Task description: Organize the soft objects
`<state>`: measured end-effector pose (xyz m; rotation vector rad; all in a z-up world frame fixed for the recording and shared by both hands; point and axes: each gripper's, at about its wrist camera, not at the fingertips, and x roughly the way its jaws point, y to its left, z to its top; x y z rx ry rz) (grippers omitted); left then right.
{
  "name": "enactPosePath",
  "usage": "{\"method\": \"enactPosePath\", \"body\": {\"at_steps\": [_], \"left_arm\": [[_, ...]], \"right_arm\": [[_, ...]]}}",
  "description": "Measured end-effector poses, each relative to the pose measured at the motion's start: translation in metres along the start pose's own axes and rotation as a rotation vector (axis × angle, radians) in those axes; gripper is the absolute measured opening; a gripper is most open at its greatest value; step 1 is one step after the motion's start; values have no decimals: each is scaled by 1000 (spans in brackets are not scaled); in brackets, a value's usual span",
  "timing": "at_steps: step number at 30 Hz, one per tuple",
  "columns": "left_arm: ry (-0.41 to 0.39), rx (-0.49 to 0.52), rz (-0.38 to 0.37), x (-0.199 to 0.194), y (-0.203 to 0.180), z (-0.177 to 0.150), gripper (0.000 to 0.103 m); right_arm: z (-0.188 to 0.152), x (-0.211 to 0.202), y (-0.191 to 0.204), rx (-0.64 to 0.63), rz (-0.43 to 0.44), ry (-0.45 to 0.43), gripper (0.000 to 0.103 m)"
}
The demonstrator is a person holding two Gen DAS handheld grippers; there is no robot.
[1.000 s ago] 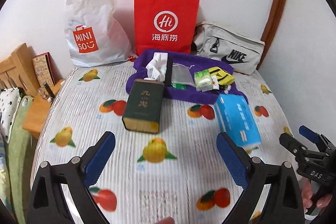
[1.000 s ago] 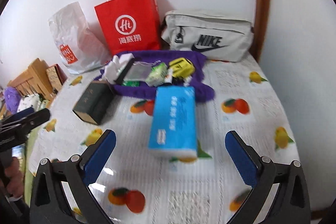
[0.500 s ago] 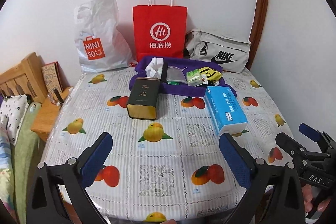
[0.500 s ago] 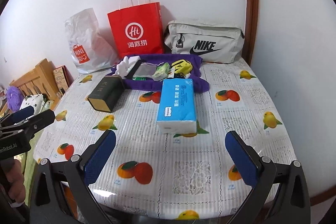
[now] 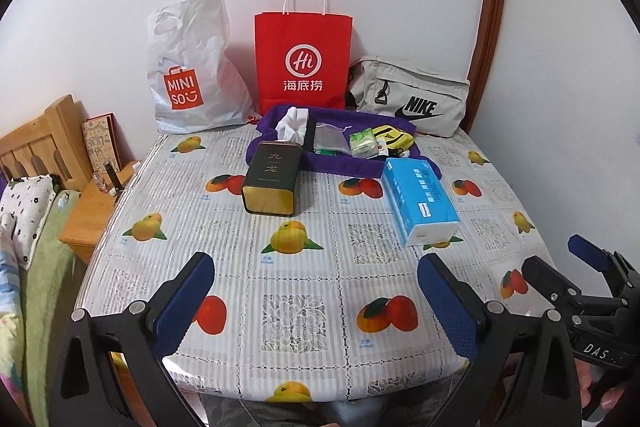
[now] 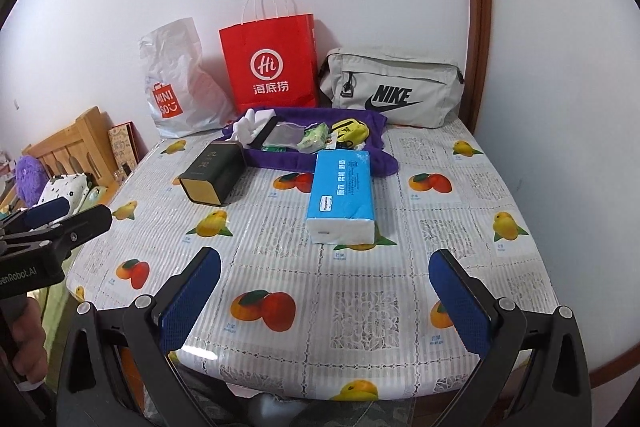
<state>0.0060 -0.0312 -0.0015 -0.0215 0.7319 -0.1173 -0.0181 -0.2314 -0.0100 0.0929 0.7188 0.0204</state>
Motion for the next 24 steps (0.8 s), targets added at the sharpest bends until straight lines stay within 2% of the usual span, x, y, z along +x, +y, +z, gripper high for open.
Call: {"method": "enactPosePath", "body": {"at_steps": [24], "left_arm": [[3, 4, 12, -1, 2, -3, 103]], "right_arm": [[-3, -3, -1, 6, 16, -1, 102]]}}
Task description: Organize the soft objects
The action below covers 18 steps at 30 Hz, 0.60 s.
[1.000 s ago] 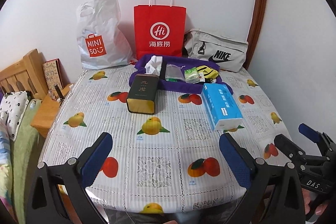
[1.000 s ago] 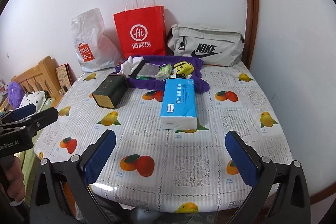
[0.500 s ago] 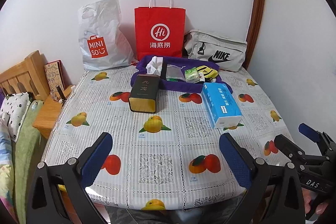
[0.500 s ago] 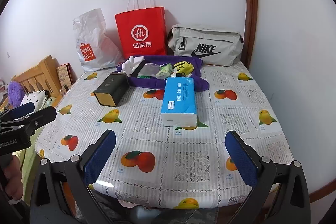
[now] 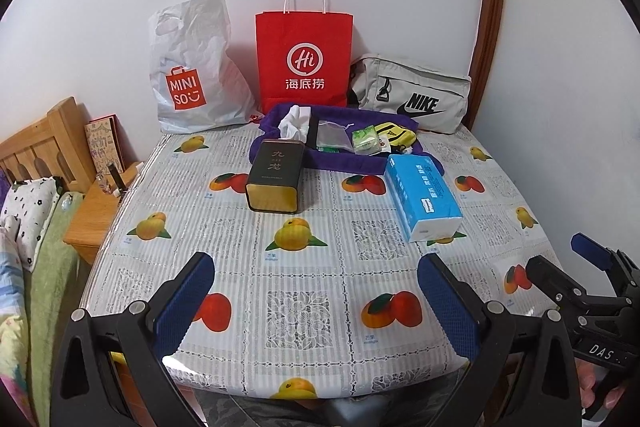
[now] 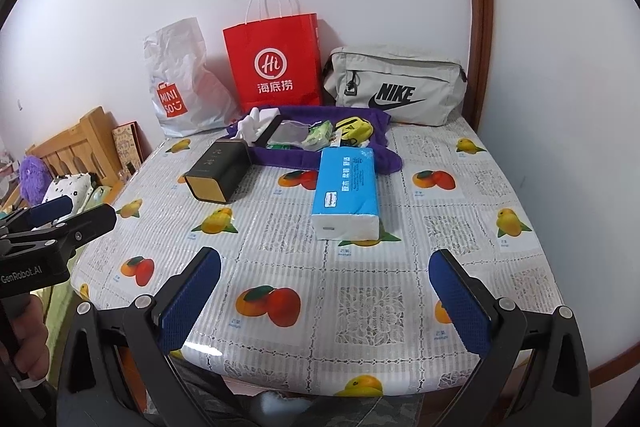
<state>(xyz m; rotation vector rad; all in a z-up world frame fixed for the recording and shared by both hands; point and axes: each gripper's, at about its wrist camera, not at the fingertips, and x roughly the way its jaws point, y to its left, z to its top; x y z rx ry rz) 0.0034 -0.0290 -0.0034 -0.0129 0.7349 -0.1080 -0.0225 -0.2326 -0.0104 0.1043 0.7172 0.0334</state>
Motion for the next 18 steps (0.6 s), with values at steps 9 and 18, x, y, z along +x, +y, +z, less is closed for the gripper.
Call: {"method": "enactPosePath", "body": {"at_steps": [9, 18], "left_arm": [[1, 4, -2, 0, 0, 0, 103], [1, 9, -1, 0, 2, 1, 103]], "right_arm": [[0, 0, -1, 0, -1, 0, 102], [1, 0, -1, 0, -1, 0, 102]]}}
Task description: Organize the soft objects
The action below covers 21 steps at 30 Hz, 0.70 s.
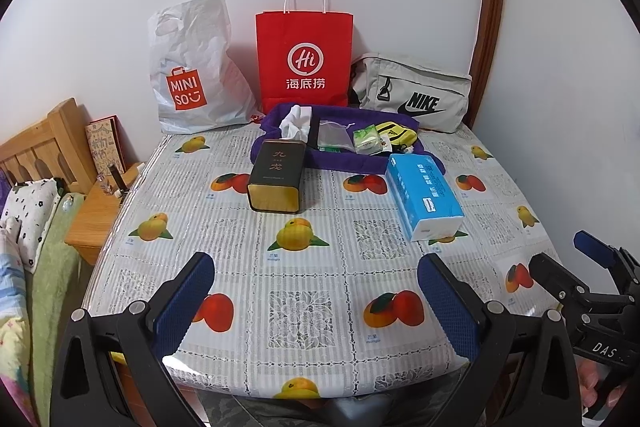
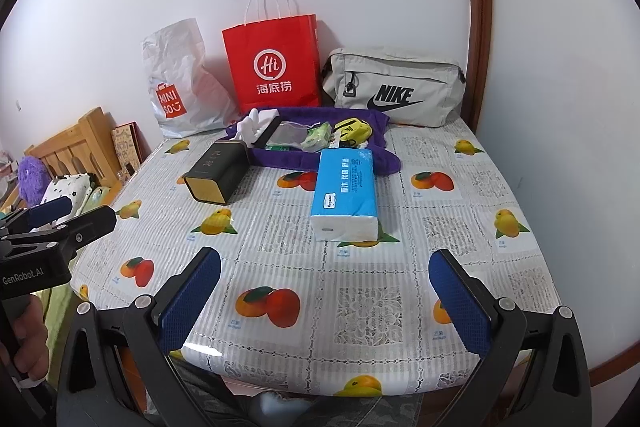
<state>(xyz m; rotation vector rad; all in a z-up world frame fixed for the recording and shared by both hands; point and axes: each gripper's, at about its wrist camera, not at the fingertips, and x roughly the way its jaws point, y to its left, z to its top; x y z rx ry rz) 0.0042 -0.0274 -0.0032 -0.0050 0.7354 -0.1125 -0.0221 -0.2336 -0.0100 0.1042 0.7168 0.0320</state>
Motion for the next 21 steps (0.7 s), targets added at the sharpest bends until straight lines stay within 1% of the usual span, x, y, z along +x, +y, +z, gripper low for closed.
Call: {"method": "enactPosePath", "body": {"at_steps": [21], "left_arm": [[4, 2, 2, -1, 3, -2, 103]], "right_arm": [[2, 0, 2, -12, 2, 0, 102]]}}
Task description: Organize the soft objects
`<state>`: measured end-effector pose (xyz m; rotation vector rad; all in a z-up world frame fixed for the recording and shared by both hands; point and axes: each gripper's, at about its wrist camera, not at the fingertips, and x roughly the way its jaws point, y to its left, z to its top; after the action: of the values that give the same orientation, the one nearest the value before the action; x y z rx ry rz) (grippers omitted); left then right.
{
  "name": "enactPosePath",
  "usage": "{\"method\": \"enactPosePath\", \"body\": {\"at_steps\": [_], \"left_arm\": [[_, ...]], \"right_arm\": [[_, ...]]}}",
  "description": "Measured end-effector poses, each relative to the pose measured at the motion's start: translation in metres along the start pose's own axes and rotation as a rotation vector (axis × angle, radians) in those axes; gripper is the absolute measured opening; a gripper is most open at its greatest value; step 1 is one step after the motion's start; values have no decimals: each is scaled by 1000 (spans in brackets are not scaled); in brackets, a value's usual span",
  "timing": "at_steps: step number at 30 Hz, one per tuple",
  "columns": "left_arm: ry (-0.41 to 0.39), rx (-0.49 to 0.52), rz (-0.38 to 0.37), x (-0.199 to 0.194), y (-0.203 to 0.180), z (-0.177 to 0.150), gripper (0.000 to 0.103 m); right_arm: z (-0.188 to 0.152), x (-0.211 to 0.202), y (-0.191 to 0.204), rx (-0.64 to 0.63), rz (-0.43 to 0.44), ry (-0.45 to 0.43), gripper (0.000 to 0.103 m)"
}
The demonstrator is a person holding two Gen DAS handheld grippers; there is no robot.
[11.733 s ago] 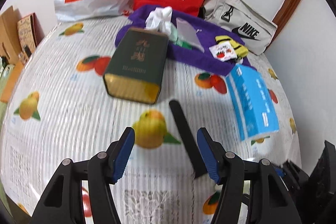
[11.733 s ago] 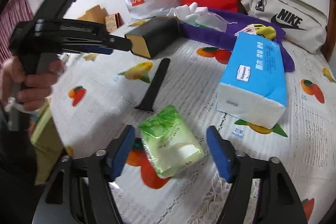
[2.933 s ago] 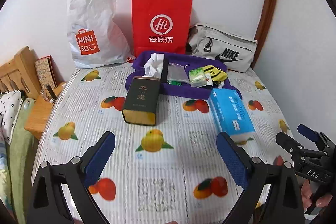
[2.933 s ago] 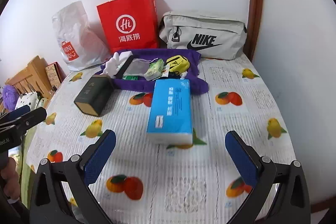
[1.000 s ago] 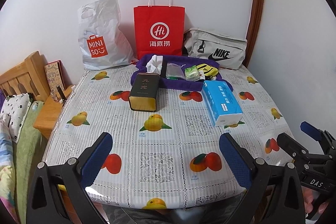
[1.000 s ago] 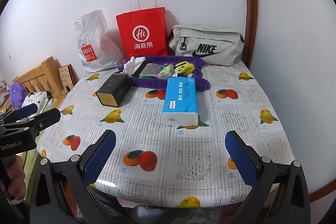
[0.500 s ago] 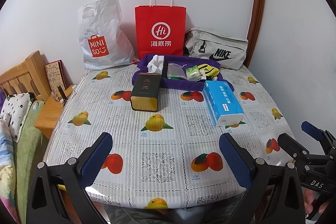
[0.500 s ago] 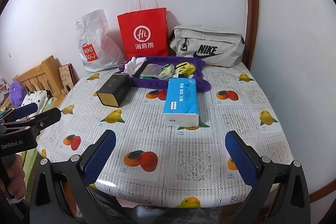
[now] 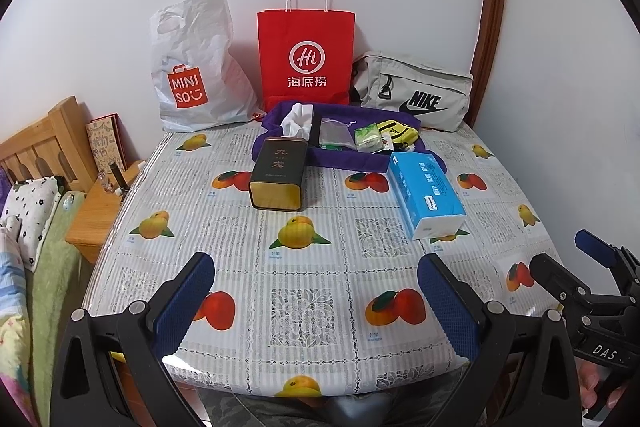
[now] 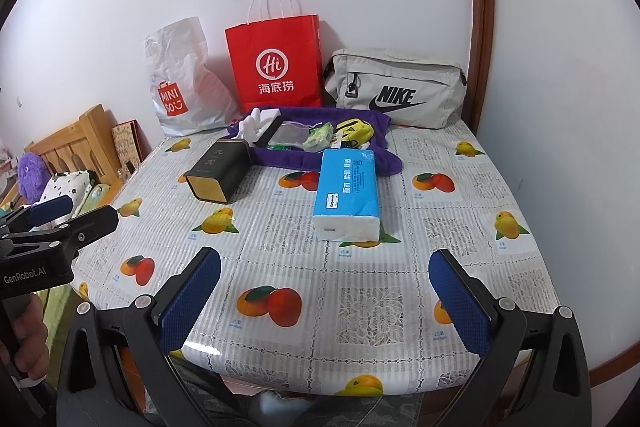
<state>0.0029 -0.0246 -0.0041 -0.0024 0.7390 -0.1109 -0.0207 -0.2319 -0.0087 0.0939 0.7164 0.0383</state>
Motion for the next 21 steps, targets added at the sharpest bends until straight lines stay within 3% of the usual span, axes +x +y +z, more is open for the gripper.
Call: {"method": "enactPosePath", "body": {"at_steps": [21], "left_arm": [[5, 3, 0, 1, 2, -1, 103]], "right_arm": [[0, -1, -1, -4, 2, -1, 102]]}}
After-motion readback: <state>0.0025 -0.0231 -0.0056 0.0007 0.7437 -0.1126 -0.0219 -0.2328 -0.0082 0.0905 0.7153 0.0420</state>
